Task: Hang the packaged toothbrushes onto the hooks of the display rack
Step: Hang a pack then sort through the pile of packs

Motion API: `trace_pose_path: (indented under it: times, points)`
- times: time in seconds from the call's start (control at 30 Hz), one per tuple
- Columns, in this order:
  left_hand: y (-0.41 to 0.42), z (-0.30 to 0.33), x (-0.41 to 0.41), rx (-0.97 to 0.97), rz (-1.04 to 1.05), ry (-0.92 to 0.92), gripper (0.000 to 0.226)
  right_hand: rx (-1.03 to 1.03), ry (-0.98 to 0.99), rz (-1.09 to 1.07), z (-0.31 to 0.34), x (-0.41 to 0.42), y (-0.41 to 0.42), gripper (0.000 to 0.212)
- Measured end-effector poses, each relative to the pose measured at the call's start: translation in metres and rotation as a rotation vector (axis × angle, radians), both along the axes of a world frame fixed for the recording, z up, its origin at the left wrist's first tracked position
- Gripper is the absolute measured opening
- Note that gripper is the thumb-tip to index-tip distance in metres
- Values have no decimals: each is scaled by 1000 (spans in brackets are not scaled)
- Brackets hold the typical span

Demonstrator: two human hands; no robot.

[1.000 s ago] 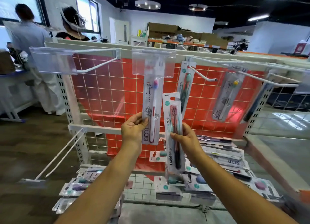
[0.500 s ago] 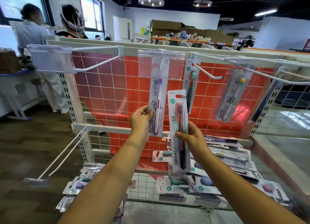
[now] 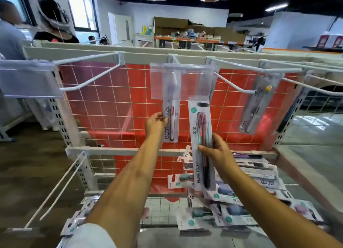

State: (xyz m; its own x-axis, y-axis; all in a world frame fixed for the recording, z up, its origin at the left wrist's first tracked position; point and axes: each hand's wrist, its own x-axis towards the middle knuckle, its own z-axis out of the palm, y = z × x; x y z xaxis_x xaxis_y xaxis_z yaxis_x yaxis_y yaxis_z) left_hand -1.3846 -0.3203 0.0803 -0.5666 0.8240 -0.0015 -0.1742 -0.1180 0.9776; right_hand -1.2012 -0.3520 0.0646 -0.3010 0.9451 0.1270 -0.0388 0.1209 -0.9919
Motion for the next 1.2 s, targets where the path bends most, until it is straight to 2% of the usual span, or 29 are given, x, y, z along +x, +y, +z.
trace_pose_path:
  times: [0.13, 0.23, 0.37, 0.53, 0.63, 0.73, 0.93, 1.2]
  points:
    - [-4, -13, -4, -1, -23, 74, 20, 6, -1, 4, -2, 2, -5, 29]
    - [-17, -33, -11, -111, -56, 309, 24, 2, 14, 11, -4, 2, -11, 29]
    - [-43, -64, -30, -247, -69, 397, 15, -8, 46, 5, -7, 0, -20, 29]
    - [-91, -71, -51, -329, -205, 818, 16, -7, 51, 37, -8, -12, -33, 32]
    - [-117, -57, -54, -322, -214, 1109, 18, -7, 48, 54, -11, -23, -44, 30]
    - [-134, -45, -54, -301, -191, 1295, 22, 13, 24, 65, -14, -33, -56, 31]
    - [-151, -39, -54, -228, -202, 1417, 27, 4, 0, 36, -16, -36, -72, 27]
    - [-160, -41, -44, -191, -250, 1389, 31, -10, 43, -24, -15, -23, -87, 23]
